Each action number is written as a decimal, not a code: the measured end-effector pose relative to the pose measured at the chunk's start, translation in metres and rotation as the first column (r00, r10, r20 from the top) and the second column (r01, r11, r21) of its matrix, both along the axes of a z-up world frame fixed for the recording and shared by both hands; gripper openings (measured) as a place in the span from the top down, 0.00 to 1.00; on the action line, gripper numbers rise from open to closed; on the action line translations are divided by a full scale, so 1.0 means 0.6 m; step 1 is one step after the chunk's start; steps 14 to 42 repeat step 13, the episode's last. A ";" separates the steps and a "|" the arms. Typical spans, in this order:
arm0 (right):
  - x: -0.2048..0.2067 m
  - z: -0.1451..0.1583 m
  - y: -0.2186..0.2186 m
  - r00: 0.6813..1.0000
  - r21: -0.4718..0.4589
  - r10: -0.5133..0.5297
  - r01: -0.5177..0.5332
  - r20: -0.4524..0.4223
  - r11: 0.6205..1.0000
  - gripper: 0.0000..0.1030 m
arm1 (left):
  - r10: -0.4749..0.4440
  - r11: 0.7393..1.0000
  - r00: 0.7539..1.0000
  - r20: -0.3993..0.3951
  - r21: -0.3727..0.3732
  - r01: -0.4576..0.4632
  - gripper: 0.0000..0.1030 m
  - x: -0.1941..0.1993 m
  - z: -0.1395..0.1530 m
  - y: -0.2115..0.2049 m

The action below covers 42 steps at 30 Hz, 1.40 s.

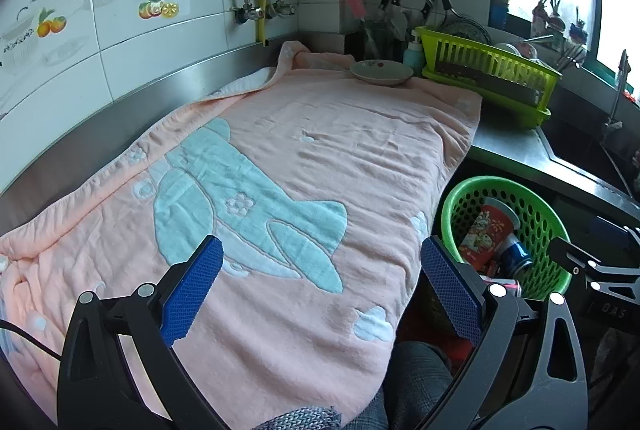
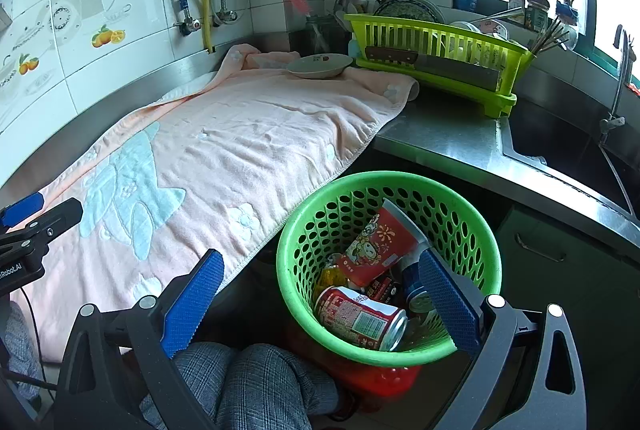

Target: Collect trash

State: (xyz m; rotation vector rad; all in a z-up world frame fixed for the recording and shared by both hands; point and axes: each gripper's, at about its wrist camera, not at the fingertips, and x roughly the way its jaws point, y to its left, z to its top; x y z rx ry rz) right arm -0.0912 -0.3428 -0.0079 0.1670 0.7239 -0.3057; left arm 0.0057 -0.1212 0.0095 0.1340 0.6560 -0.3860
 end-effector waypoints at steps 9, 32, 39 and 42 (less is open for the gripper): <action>0.001 -0.003 0.007 1.000 0.001 0.008 -0.008 0.003 1.000 0.08 | 0.010 1.000 1.000 -0.003 0.002 -0.010 0.05 0.001 0.000 -0.001; -0.001 -0.003 0.006 1.000 0.002 0.009 -0.009 0.007 1.000 0.08 | 0.016 1.000 1.000 -0.003 0.001 -0.016 0.05 0.002 0.000 0.001; -0.001 -0.003 0.006 1.000 0.002 0.009 -0.009 0.007 1.000 0.08 | 0.016 1.000 1.000 -0.003 0.001 -0.016 0.05 0.002 0.000 0.001; -0.001 -0.003 0.006 1.000 0.002 0.009 -0.009 0.007 1.000 0.08 | 0.016 1.000 1.000 -0.003 0.001 -0.016 0.05 0.002 0.000 0.001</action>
